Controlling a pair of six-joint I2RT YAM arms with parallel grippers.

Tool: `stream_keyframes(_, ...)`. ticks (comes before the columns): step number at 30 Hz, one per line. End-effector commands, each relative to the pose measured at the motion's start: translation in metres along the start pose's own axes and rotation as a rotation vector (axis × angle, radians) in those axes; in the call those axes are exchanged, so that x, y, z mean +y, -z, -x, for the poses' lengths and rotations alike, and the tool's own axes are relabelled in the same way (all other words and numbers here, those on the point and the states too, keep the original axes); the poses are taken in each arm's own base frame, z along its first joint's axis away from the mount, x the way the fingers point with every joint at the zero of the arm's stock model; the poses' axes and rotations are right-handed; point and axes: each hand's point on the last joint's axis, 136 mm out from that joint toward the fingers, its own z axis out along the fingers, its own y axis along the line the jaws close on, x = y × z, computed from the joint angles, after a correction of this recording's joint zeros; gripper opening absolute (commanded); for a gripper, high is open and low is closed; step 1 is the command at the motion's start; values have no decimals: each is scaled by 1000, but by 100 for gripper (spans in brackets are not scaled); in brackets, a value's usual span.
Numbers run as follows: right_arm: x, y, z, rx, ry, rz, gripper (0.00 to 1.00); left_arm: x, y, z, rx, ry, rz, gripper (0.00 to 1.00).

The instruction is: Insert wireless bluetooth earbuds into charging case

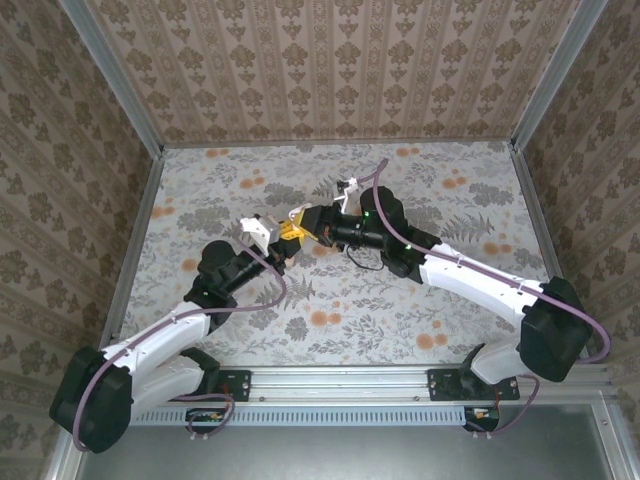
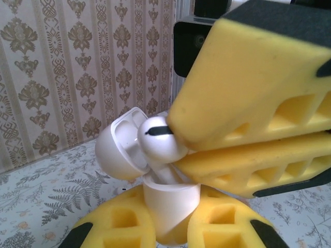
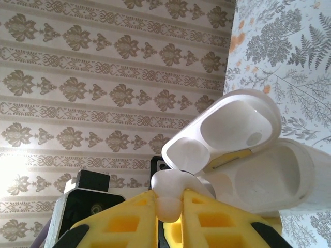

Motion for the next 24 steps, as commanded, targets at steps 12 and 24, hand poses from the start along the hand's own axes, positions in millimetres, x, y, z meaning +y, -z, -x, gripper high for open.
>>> stream_keyframes(12,-12,15,0,-20,46,-140,25,-9,2,37,-109,-64,-32,0)
stream_keyframes(24,15,51,14,-61,247,-250,35,-9,4,30,-74,-60,-32,0)
